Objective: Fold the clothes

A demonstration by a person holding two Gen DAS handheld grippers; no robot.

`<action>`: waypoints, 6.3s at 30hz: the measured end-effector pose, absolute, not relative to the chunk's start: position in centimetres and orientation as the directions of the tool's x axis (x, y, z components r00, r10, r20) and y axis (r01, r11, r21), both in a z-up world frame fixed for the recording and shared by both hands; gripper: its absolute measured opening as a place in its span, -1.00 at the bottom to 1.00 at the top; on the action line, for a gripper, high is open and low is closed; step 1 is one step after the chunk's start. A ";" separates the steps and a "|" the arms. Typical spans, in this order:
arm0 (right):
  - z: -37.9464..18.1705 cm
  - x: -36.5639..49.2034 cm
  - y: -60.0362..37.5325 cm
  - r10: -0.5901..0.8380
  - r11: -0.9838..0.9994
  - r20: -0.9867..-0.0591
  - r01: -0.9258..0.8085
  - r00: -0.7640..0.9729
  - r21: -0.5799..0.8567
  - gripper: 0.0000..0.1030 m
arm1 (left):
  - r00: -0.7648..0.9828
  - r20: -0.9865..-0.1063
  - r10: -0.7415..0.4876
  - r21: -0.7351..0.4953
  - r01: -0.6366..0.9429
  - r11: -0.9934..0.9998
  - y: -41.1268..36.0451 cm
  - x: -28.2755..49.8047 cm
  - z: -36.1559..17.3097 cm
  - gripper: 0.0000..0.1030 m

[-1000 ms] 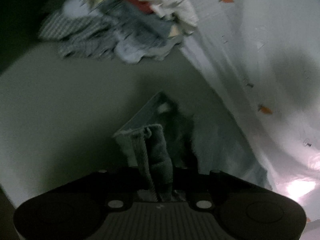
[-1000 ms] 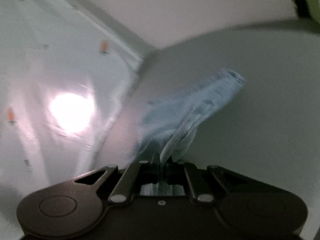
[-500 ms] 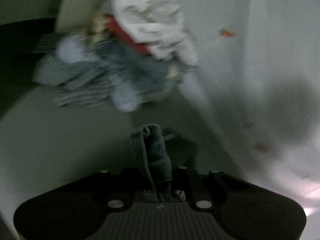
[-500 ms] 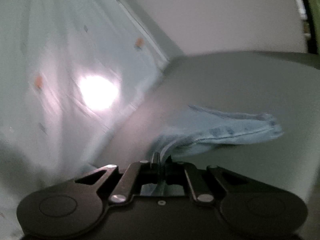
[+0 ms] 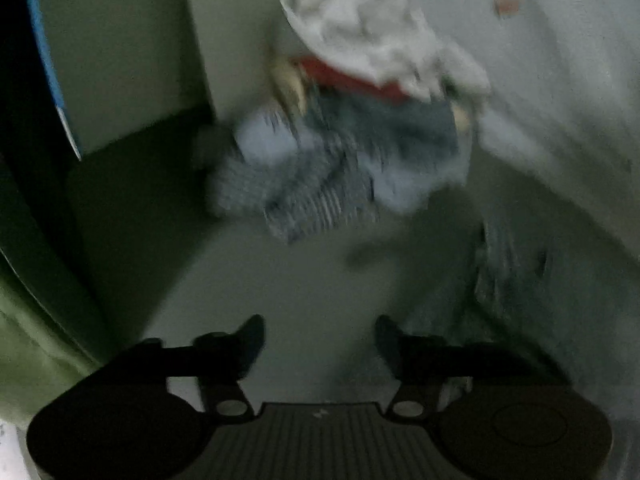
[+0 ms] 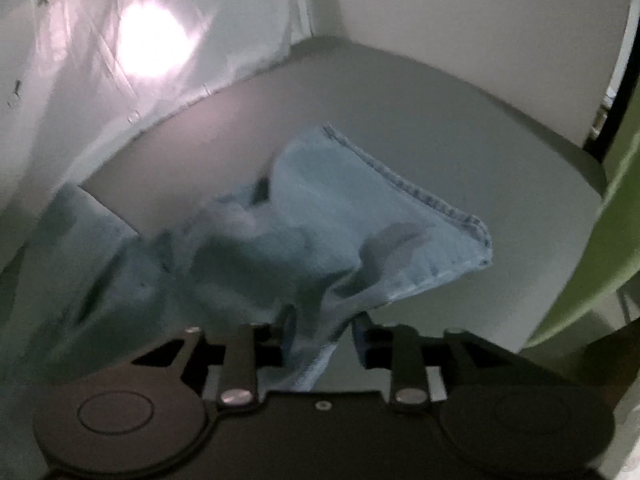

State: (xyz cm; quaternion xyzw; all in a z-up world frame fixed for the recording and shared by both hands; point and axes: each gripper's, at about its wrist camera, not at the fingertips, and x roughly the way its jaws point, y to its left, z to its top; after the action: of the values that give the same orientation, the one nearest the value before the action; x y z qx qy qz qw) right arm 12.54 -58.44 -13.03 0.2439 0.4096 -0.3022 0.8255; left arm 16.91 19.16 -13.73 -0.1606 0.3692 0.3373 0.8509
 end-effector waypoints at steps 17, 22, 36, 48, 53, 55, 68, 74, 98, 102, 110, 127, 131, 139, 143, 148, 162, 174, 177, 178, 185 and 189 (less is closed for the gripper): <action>-6.6 14.8 -56.8 -0.315 0.644 -0.841 0.750 0.439 0.150 -0.03 | 0.568 -0.778 0.269 0.000 -0.428 0.904 10.1 28.8 -17.3 0.64; -4.6 17.2 -55.8 -0.384 0.710 -0.745 0.690 0.546 0.139 0.20 | 0.562 -0.801 0.206 -0.048 -0.404 0.913 8.7 32.7 -19.7 0.64; -17.7 36.8 -55.0 0.011 0.869 -0.698 0.339 0.716 0.361 0.57 | 0.646 -0.742 0.181 -0.047 -0.318 0.947 3.5 43.5 -25.8 0.84; -24.2 44.7 -50.4 0.156 0.948 -0.772 0.127 0.616 0.293 0.31 | 0.661 -0.683 0.312 0.024 -0.406 0.913 1.5 45.4 -28.9 1.00; -24.1 44.8 -48.7 0.028 0.966 -0.805 0.193 0.592 0.175 -0.17 | 0.663 -0.679 0.316 0.025 -0.409 0.912 1.3 45.4 -28.9 1.00; -23.6 44.4 -49.9 0.046 0.945 -0.801 0.234 0.597 0.228 -0.76 | 0.661 -0.680 0.316 0.026 -0.410 0.912 1.3 45.4 -28.9 1.00; -9.4 40.6 -45.4 0.388 0.838 -0.407 -0.133 0.827 0.529 -0.91 | 0.608 -0.758 0.236 0.017 -0.342 0.939 2.8 44.6 -28.0 1.00; -13.8 42.7 -42.1 0.504 0.692 -0.434 -0.048 0.747 0.720 -0.91 | 0.611 -0.767 0.198 0.046 -0.256 0.966 3.1 41.8 -27.2 1.00; -25.9 44.2 -13.0 0.861 0.142 -0.262 0.289 0.436 0.947 -0.89 | 0.638 -0.767 0.074 -0.244 -0.396 0.885 21.4 33.5 -24.2 1.00; -31.4 42.4 -12.0 0.873 0.084 -0.294 0.473 0.389 0.877 -0.93 | 0.622 -0.783 0.008 -0.278 -0.361 0.890 21.7 34.5 -25.4 1.00; -25.9 40.3 -21.5 0.819 0.012 -0.194 0.321 0.540 0.947 -0.24 | 0.628 -0.778 -0.025 -0.291 -0.325 0.900 20.5 35.7 -25.9 1.00; -30.2 29.7 -36.5 0.544 -0.021 -0.443 0.539 0.713 0.842 -0.20 | 0.636 -0.770 0.055 -0.191 -0.312 0.931 19.5 34.6 -23.0 1.00; -30.3 30.9 -36.0 0.575 0.120 -0.553 0.607 0.602 0.786 -0.31 | 0.680 -0.731 0.062 -0.201 -0.300 0.932 19.3 35.7 -21.2 1.00; -31.9 31.0 -35.6 0.548 0.068 -0.597 0.680 0.586 0.730 -0.44 | 0.689 -0.723 0.051 -0.148 -0.227 0.963 17.2 38.3 -21.1 1.00; -31.3 32.6 -34.8 0.565 0.197 -0.626 0.649 0.537 0.735 -0.44 | 0.644 -0.763 0.053 -0.134 -0.237 0.962 16.8 38.9 -22.6 1.00; -31.7 33.7 -35.1 0.604 0.195 -0.609 0.646 0.514 0.738 -0.15 | 0.585 -0.807 0.082 -0.086 -0.255 0.963 16.8 38.7 -24.5 1.00; -34.6 36.7 -33.9 0.737 -0.175 -0.143 0.391 0.661 0.903 -0.03 | 0.514 -0.854 0.080 -0.085 -0.290 0.953 18.6 38.7 -26.3 1.00; -29.3 39.8 -30.9 0.512 0.626 -0.658 0.284 0.552 0.726 -0.41 | 0.512 -0.858 0.037 -0.155 -0.327 0.932 19.3 38.4 -27.0 1.00; -28.4 40.4 -28.6 0.459 0.742 -0.709 0.209 0.535 0.637 -0.53 | 0.511 -0.859 0.032 -0.164 -0.333 0.929 19.4 38.2 -27.0 1.00; -28.1 40.7 -27.6 0.422 0.797 -0.740 0.174 0.524 0.578 -0.60 | 0.512 -0.859 0.032 -0.163 -0.332 0.929 19.4 38.2 -27.0 1.00; -27.2 41.6 -22.3 0.294 0.947 -0.808 -0.043 0.511 0.317 -0.87 | 0.513 -0.857 0.036 -0.165 -0.342 0.925 19.4 38.2 -27.1 1.00; -27.4 42.4 -20.9 0.259 0.965 -0.825 -0.106 0.502 0.238 -0.93 | 0.511 -0.859 0.036 -0.166 -0.345 0.924 19.3 38.2 -27.2 1.00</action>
State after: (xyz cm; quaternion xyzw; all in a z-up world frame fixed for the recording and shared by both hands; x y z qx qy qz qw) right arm 42.42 -20.94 -27.36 0.0781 0.4876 0.1058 0.8631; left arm 38.15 19.34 -27.16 -0.1602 0.4816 0.1115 0.8544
